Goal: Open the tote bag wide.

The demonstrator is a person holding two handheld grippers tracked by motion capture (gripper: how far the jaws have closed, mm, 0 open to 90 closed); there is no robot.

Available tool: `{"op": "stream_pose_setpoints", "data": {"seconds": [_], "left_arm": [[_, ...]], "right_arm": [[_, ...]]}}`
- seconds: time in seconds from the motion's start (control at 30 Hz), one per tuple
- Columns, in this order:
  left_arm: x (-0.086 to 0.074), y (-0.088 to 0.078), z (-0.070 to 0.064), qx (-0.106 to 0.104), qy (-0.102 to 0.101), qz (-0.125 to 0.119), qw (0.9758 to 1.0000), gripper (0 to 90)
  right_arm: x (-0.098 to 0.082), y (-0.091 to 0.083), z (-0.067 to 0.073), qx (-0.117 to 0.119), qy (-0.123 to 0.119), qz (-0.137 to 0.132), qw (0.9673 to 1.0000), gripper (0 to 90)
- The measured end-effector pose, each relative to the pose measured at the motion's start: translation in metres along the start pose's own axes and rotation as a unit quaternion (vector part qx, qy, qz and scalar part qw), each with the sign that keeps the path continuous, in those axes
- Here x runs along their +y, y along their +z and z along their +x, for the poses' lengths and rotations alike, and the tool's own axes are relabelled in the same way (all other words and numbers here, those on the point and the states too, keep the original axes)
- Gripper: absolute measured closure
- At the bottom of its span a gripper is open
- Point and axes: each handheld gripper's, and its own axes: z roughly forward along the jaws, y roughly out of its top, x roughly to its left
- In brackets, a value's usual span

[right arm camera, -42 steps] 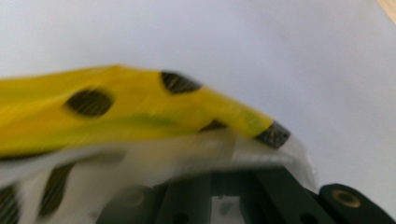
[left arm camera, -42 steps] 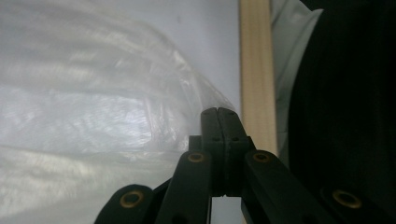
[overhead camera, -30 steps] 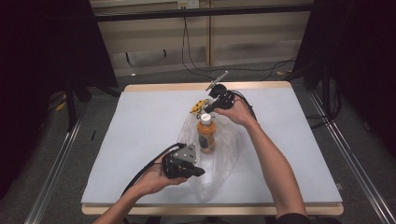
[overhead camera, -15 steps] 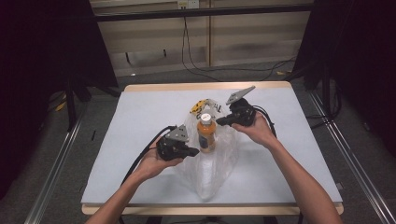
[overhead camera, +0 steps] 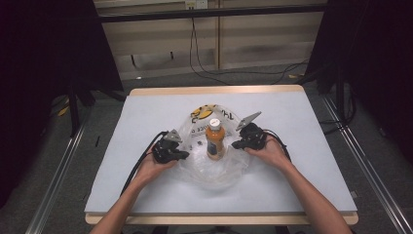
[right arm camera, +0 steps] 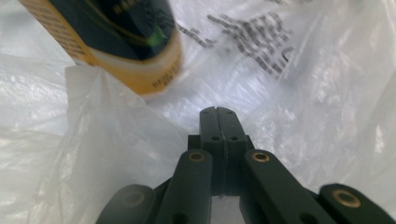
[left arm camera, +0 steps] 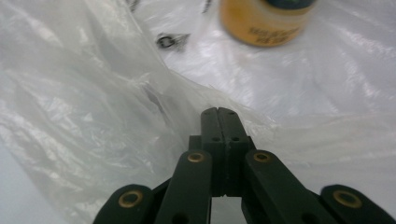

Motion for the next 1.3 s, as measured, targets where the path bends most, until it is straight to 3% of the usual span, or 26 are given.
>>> {"op": "stream_pose_setpoints", "data": {"seconds": [0.07, 0.23, 0.33, 0.5, 0.67, 0.77, 0.8, 0.93, 1.13, 1.2, 1.23, 1.3], "left_arm": [[-0.005, -0.003, 0.003, -0.01, -0.009, -0.006, 0.9999, 90.0], [-0.011, -0.008, 0.001, -0.01, -0.001, -0.005, 0.9999, 90.0], [-0.012, -0.008, 0.0, -0.028, 0.004, -0.011, 0.9995, 90.0], [-0.008, -0.01, -0.009, -0.012, 0.016, 0.008, 0.9998, 90.0], [-0.011, -0.013, -0.009, -0.028, 0.004, -0.014, 0.9995, 90.0], [-0.01, -0.017, -0.011, -0.022, 0.001, -0.024, 0.9995, 90.0], [-0.01, -0.021, -0.012, -0.025, -0.001, -0.049, 0.9985, 90.0], [-0.011, -0.03, -0.016, -0.033, -0.01, -0.092, 0.9951, 90.0], [-0.013, -0.046, -0.022, -0.021, -0.006, -0.138, 0.9902, 90.0], [-0.014, -0.051, -0.022, -0.019, -0.013, -0.154, 0.9878, 90.0], [-0.014, -0.051, -0.022, -0.019, -0.013, -0.154, 0.9878, 89.3], [-0.016, -0.059, -0.023, -0.003, -0.024, -0.167, 0.9856, 85.1]], "right_arm": [[-0.006, -0.004, -0.002, 0.0, 0.007, -0.007, 1.0, 90.0], [-0.018, -0.013, -0.001, -0.011, 0.007, -0.011, 0.9998, 90.0], [-0.023, -0.015, 0.0, -0.013, 0.006, -0.018, 0.9997, 90.0], [-0.024, -0.019, 0.003, -0.015, 0.006, -0.003, 0.9999, 90.0], [-0.028, -0.026, 0.004, -0.01, 0.012, -0.018, 0.9997, 90.0], [-0.029, -0.03, 0.004, -0.005, 0.024, -0.039, 0.9989, 90.0], [-0.03, -0.033, 0.003, -0.007, 0.033, -0.056, 0.9979, 90.0], [-0.03, -0.043, 0.005, -0.015, 0.045, -0.096, 0.9942, 90.0], [-0.028, -0.061, 0.011, -0.031, 0.052, -0.149, 0.987, 90.0], [-0.027, -0.068, 0.014, -0.028, 0.053, -0.168, 0.9839, 90.0], [-0.027, -0.071, 0.015, -0.029, 0.055, -0.176, 0.9824, 90.0], [-0.03, -0.077, 0.017, -0.027, 0.059, -0.196, 0.9784, 89.8]]}}
